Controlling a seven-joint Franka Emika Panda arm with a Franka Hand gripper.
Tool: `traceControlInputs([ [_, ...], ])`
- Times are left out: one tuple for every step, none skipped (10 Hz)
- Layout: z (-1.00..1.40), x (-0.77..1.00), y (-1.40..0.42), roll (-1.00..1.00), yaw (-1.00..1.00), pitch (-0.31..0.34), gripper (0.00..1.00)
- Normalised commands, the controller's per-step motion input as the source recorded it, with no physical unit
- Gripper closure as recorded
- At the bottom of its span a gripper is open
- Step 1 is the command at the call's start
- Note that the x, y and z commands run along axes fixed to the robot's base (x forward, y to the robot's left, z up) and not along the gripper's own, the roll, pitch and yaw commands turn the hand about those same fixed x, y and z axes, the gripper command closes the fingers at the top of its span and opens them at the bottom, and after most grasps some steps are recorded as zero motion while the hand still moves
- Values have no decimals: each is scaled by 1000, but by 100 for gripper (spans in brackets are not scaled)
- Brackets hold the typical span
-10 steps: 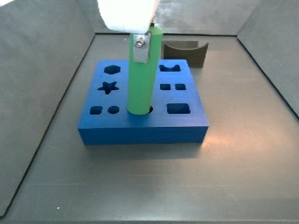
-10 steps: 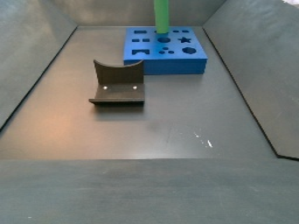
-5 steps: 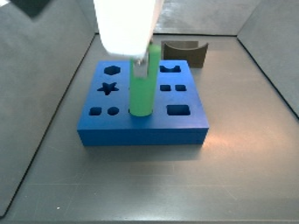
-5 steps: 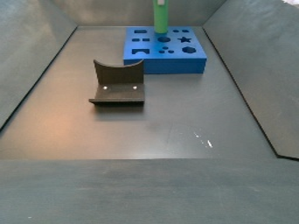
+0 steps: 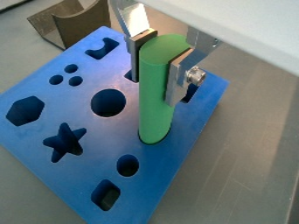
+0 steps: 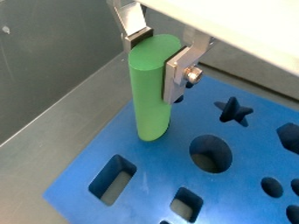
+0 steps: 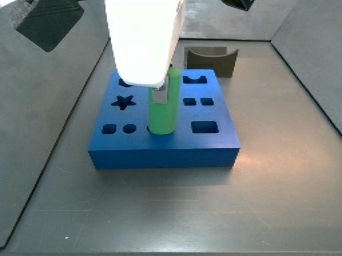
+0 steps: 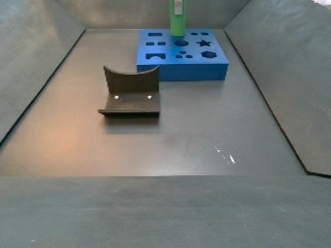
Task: Insert the oval object.
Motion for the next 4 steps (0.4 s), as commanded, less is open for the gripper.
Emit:
traceControlInputs([
  [-320, 0, -23, 0, -14, 0, 100],
  [-197, -157, 0, 0, -37, -7, 100],
  [0, -43, 0, 0, 0, -44, 100],
  [0, 0, 0, 0, 0, 0, 100],
])
